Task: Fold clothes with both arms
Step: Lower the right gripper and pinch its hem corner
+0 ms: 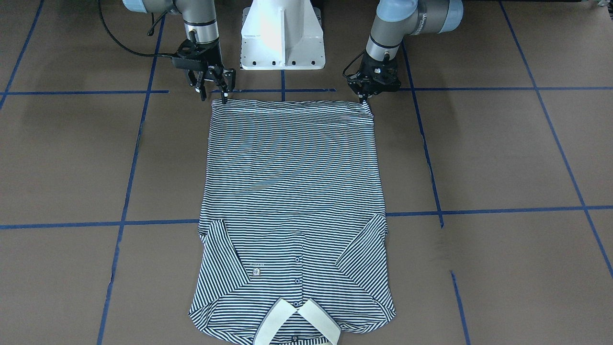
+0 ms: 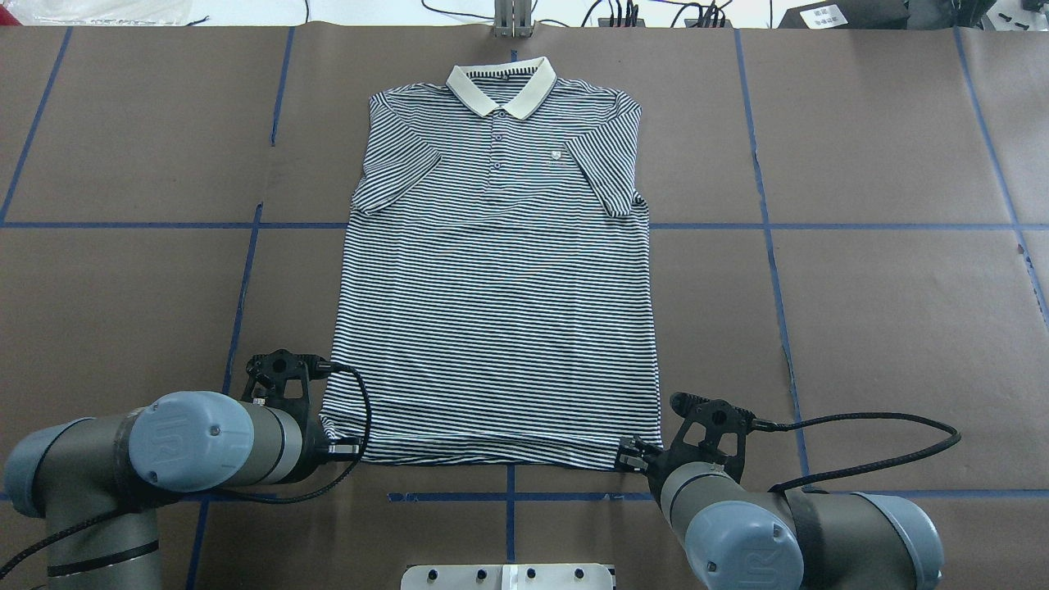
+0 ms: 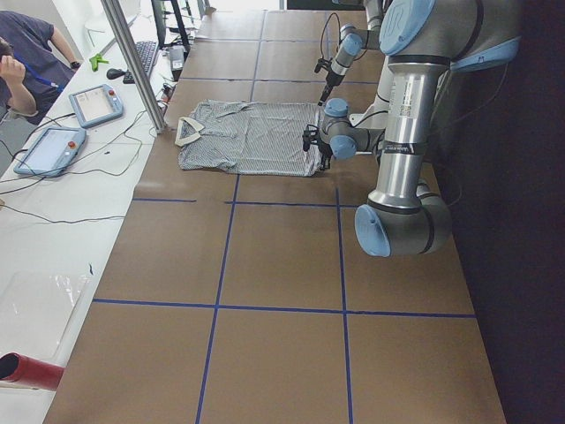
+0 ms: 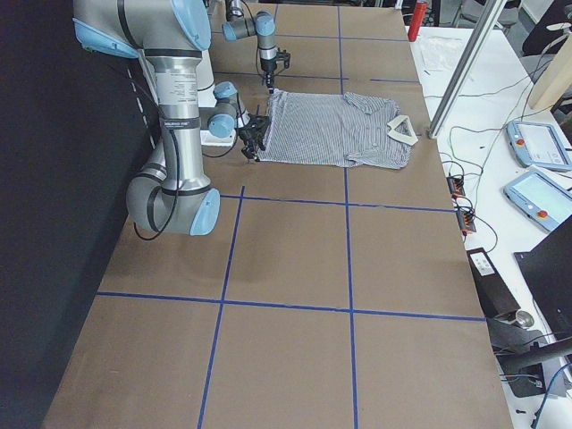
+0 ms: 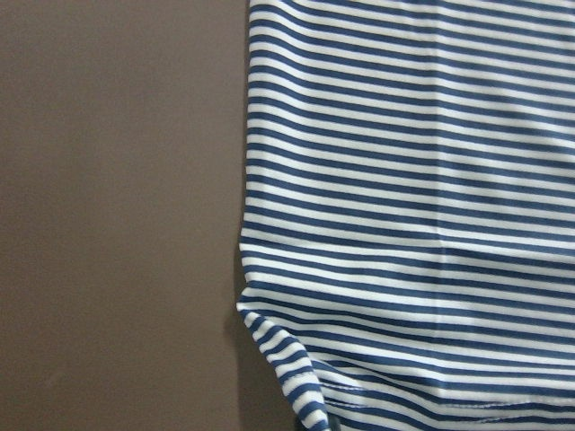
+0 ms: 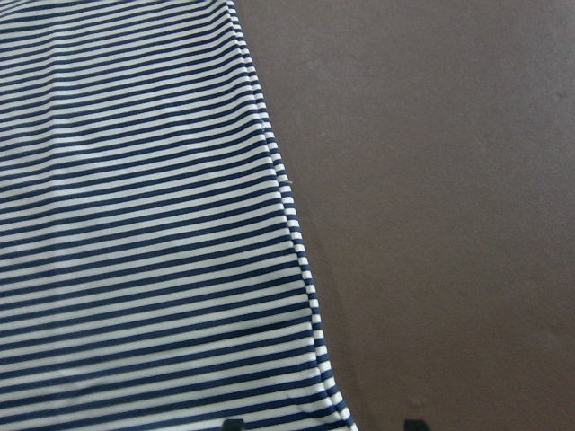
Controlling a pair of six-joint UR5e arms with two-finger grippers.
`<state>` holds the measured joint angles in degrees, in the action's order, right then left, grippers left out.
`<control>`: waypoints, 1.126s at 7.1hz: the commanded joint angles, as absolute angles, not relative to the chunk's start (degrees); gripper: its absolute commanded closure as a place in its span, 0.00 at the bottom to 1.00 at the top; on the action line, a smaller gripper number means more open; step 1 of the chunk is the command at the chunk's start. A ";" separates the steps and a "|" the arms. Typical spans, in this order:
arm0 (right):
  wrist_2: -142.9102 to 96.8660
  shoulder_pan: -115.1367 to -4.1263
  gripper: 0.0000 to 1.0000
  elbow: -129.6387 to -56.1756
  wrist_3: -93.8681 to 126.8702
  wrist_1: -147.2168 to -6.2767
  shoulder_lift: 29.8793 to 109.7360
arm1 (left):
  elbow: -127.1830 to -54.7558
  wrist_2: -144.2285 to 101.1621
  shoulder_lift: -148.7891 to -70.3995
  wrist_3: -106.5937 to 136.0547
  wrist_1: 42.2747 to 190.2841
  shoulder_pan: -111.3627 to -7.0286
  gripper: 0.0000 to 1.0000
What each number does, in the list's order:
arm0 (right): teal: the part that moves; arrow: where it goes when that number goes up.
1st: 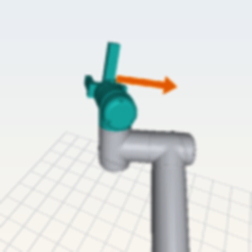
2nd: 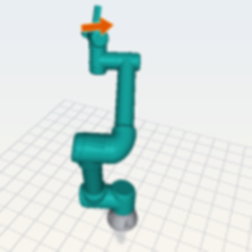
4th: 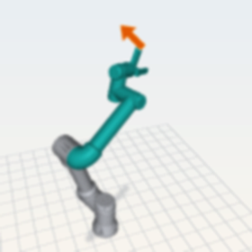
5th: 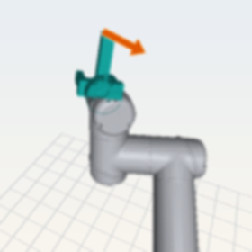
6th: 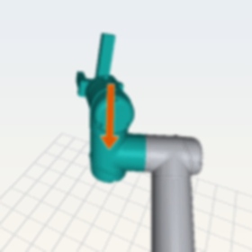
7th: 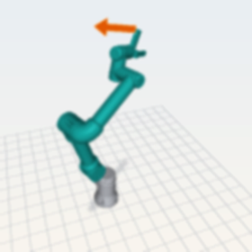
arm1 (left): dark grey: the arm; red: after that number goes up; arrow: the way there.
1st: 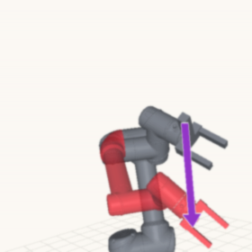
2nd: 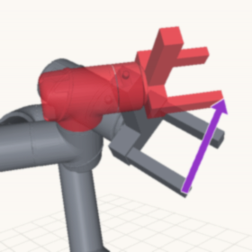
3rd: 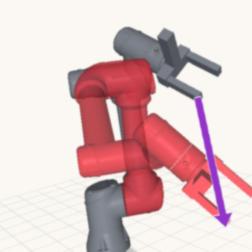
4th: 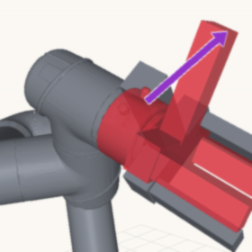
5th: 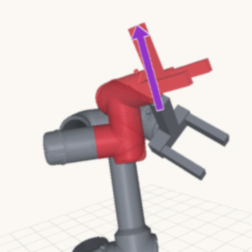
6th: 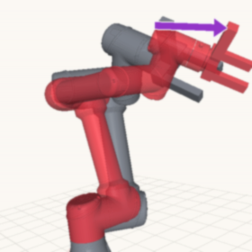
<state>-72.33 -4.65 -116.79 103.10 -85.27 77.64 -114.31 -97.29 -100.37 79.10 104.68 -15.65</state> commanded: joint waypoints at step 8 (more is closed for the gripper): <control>-72.33 -5.10 0.58 -114.26 103.18 -85.60 75.94 | -114.35 -97.29 -100.72 79.10 104.68 -15.64 1.00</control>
